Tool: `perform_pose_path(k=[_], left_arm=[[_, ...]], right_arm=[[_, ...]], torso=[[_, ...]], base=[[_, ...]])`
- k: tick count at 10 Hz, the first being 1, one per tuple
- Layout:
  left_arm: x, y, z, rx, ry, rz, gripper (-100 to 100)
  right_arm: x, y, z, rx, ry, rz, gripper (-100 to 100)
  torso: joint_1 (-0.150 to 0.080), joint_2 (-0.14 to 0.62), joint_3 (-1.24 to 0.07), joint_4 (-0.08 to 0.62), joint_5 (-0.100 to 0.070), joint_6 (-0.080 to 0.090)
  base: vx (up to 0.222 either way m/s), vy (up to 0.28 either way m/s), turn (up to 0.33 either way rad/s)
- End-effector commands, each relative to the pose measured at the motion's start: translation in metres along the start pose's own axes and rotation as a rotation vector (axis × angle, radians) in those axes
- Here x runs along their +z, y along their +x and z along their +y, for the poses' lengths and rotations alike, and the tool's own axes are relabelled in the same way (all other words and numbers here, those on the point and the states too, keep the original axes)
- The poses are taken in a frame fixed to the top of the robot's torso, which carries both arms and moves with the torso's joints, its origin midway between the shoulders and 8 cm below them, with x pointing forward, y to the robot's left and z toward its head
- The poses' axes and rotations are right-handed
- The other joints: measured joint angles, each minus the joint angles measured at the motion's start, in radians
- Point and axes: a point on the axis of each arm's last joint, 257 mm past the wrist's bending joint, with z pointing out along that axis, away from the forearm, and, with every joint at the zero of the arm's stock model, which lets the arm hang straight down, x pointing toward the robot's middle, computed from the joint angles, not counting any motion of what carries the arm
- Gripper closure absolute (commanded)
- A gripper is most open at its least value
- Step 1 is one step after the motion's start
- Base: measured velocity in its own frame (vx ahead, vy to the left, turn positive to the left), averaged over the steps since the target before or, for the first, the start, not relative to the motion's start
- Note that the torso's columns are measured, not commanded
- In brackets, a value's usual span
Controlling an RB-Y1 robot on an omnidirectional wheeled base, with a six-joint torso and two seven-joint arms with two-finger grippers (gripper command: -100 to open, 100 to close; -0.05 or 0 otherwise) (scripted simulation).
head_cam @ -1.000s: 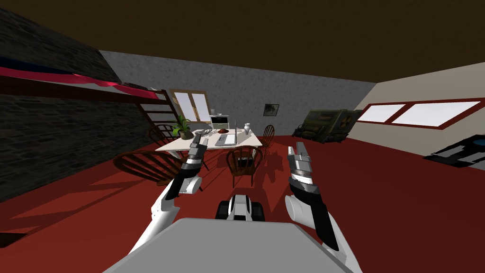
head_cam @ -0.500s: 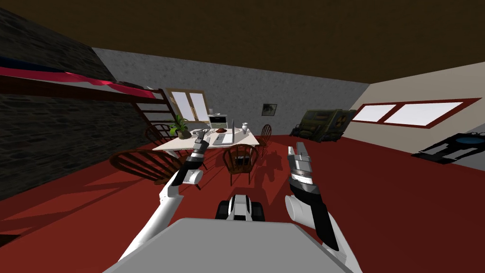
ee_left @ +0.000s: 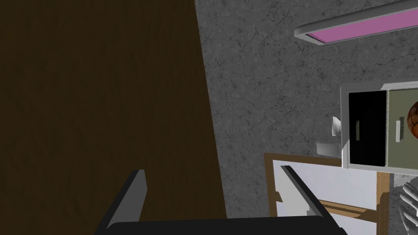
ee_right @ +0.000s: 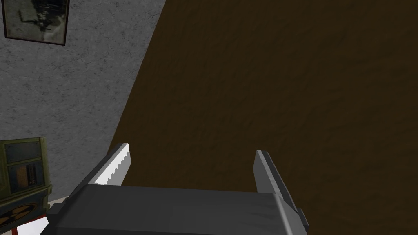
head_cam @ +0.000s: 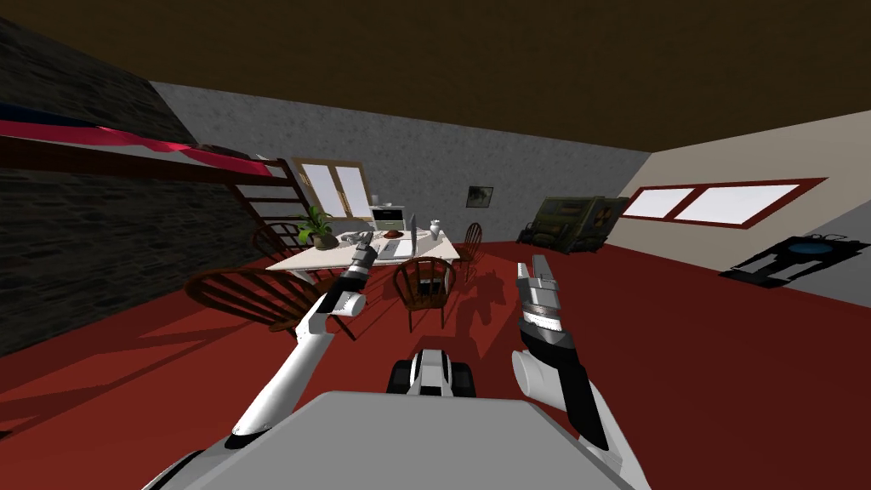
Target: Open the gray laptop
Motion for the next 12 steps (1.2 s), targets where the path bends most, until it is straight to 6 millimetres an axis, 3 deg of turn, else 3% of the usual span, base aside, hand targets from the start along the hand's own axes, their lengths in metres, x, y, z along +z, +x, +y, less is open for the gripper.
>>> perform_pose_path(k=[1,7,10,12], left_arm=[[0.015,-0.007,0.018,0.006,-0.051,0.006,-100],[0.058,-0.033,0.060,0.050,-0.204,0.021,-100],[0.064,-0.044,0.079,0.066,-0.271,0.019,-100],[0.079,-0.063,0.090,0.103,-0.333,0.016,-100]], right_arm=[[0.000,0.000,0.000,0.000,0.000,0.000,0],[0.000,0.000,0.000,0.000,0.000,0.000,0],[0.000,0.000,0.000,0.000,0.000,0.000,0],[0.000,0.000,0.000,0.000,0.000,0.000,0]], torso=[[0.001,-0.001,-0.001,0.000,0.000,0.000],[0.000,0.000,0.000,0.000,0.000,0.000],[0.002,-0.001,0.000,0.000,0.001,0.000],[-0.001,0.000,0.000,0.000,0.000,0.000]], base=[[0.009,-0.068,-0.022],[0.010,-0.087,-0.046],[0.039,-0.061,-0.036],[0.059,-0.091,-0.066]])
